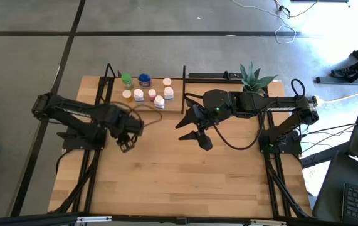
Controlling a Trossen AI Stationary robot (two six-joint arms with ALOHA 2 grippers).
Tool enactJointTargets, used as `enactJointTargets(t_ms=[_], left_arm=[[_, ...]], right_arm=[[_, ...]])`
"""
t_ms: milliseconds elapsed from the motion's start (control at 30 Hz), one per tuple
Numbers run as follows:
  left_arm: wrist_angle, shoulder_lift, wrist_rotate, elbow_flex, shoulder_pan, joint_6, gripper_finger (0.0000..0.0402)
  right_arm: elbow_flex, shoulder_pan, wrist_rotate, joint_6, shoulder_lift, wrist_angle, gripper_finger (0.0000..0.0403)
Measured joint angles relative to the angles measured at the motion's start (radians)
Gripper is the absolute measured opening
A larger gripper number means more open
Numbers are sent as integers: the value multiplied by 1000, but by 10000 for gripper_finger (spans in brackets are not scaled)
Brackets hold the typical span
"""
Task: Pick and place medicine bottles onto shelf by color
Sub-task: Put the white black pill bottle on the shelf
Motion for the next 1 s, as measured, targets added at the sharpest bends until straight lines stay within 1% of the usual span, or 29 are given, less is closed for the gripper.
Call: enactJointTargets(t_ms=[167,300,467,667,800,867,933,1000], left_arm=[[-31,0,-3,67,86,-77,153],[-91,0,-5,91,158,-143,153],[-91,0,-12,115,257,-194,153],[-79,0,-23,136,374,-197,153],[-64,0,-20,136,428,-114,153],[-66,0,3,136,447,-93,153],[-72,0,11,136,471,-101,153],[-93,0,-8,136,504,-140,153]], right_arm=[[0,0,0,0,0,0,223],[0,0,0,0,0,0,223],[0,0,0,0,0,0,223],[0,0,0,0,0,0,223],[0,0,0,0,0,0,223],[0,0,0,0,0,0,223],[0,0,0,0,0,0,223],[0,0,0,0,0,0,223]])
